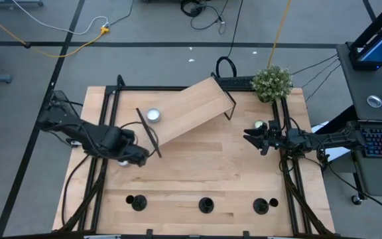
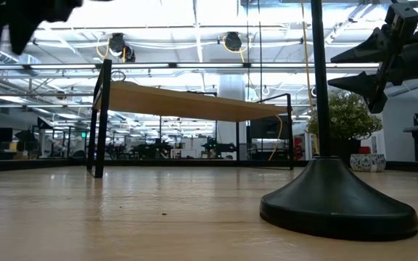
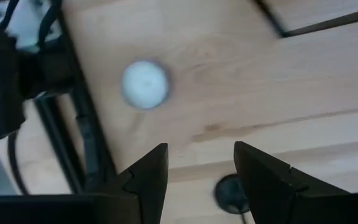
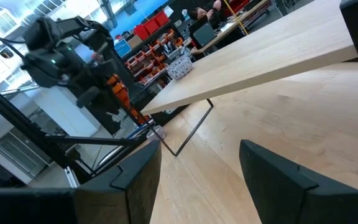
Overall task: Pick & Place candle stick holders
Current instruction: Put the pink patterned scented candle on the shelf
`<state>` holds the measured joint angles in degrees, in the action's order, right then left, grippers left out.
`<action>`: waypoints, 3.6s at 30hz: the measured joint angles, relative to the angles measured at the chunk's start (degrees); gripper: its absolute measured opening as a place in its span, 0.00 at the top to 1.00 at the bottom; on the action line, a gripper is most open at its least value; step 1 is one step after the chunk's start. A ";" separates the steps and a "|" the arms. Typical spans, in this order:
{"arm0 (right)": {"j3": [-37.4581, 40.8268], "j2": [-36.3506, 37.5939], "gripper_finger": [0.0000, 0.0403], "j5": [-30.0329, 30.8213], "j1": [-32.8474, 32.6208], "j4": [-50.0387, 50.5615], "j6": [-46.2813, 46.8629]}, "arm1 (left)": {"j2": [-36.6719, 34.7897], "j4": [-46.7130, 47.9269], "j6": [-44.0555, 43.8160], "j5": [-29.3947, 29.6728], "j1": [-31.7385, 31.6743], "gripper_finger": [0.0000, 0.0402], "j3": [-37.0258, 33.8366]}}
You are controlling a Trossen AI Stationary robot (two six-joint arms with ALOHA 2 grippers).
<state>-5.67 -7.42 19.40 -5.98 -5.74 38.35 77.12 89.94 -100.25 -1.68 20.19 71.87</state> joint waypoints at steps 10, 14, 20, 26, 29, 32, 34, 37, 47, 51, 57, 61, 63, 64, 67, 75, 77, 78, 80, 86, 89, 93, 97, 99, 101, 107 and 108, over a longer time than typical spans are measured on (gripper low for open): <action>0.00 0.02 0.47 0.02 0.00 0.00 0.00 | -9.42 -5.77 -6.58 -1.28 3.01 0.36 -13.04; 0.00 0.01 0.47 0.02 -0.01 0.00 0.00 | -12.48 -8.57 -7.16 -1.60 3.36 0.21 -18.84; 0.00 0.02 0.47 0.02 -0.02 0.00 0.00 | -15.57 -16.14 -7.93 -3.64 3.36 0.02 -26.97; 0.00 0.02 0.47 0.04 -0.02 0.24 -1.39 | -16.83 -20.22 -8.30 -4.58 3.36 0.05 -31.31; 0.00 0.00 0.47 0.02 -0.02 0.53 -9.09 | -16.95 -20.40 -8.28 -4.74 3.29 0.05 -31.16; 0.00 0.00 0.47 0.15 0.00 0.44 -15.53 | -16.96 -20.38 -8.08 -4.80 2.98 0.06 -31.16; 0.00 0.00 0.47 0.24 0.00 0.44 -18.63 | -16.96 -20.50 -7.76 -5.22 2.61 0.06 -31.16; 0.00 0.00 0.47 0.49 0.00 0.99 -22.39 | -16.96 -22.02 -6.65 -5.76 1.70 0.06 -31.16; 0.00 0.00 0.47 4.66 0.00 2.16 -23.45 | -16.83 -23.44 -2.91 -5.44 -2.85 0.03 -31.16; 0.00 0.00 0.47 4.66 0.00 2.21 -22.62 | -16.83 -23.42 -1.30 -5.41 -5.01 0.01 -31.88; 0.00 0.00 0.47 4.61 0.00 2.19 -22.56 | -16.32 -23.78 -0.56 -6.03 -6.90 0.01 -32.50; 0.00 0.00 0.47 4.61 0.00 2.19 -22.56 | -14.91 -23.77 -1.72 -5.23 -7.64 0.01 -32.52; 0.00 0.00 0.47 4.61 0.00 2.19 -22.56 | -14.14 -23.91 -2.34 -4.91 -8.01 0.01 -32.52; 0.00 0.00 0.47 4.59 0.00 2.19 -22.56 | -13.68 -23.96 -2.80 -4.92 -8.13 0.01 -32.52; 0.00 0.00 0.47 4.59 0.00 2.16 -22.56 | -12.78 -24.03 -3.76 -5.67 -8.27 0.01 -32.54; 0.00 0.00 0.47 4.59 0.00 2.16 -22.54 | -9.88 -23.82 -7.42 -5.85 -8.23 0.01 -32.56; 0.00 0.00 0.47 4.59 0.00 2.16 -22.56 | -8.40 -23.75 -8.88 -5.97 -8.23 0.01 -32.56; 0.00 0.00 0.47 4.58 0.00 2.16 -22.56 | -7.44 -23.75 -9.49 -6.37 -8.23 0.01 -32.65; 0.00 0.00 0.47 4.59 0.00 2.14 -22.53 | -5.40 -24.14 -10.43 -7.95 -8.23 0.01 -33.18; 0.00 0.00 0.47 4.56 0.00 2.20 -20.41 | -0.92 -23.79 -12.57 -16.32 -8.20 0.01 -36.94; 0.00 0.00 0.47 4.56 0.00 2.19 -20.42 | -0.98 -25.16 -13.03 -16.47 -8.23 0.01 -37.26; 0.00 0.00 0.47 4.55 0.00 2.18 -20.89 | -1.34 -27.56 -13.09 -13.46 -8.23 0.01 -37.26; 0.00 0.00 0.47 4.57 0.00 2.17 -21.00 | -1.33 -27.29 -14.37 -11.44 -8.68 0.01 -37.28; 0.00 0.00 0.47 4.57 0.00 2.16 -21.01 | -1.33 -27.17 -15.23 -10.73 -8.74 0.01 -37.28; 0.00 0.00 0.47 4.57 -0.01 2.18 -21.03 | -1.33 -27.07 -16.55 -9.59 -8.77 0.01 -37.30; 0.00 0.00 0.47 4.57 -0.02 2.15 -21.03 | -1.33 -26.99 -19.57 -6.57 -8.77 0.01 -37.30; 0.00 0.00 0.47 4.57 -0.02 2.16 -21.02 | -1.33 -26.93 -20.20 -5.99 -8.77 0.01 -37.30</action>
<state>-5.67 -7.42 23.97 -6.00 -3.57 17.33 75.79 63.01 -120.45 -7.68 11.42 34.57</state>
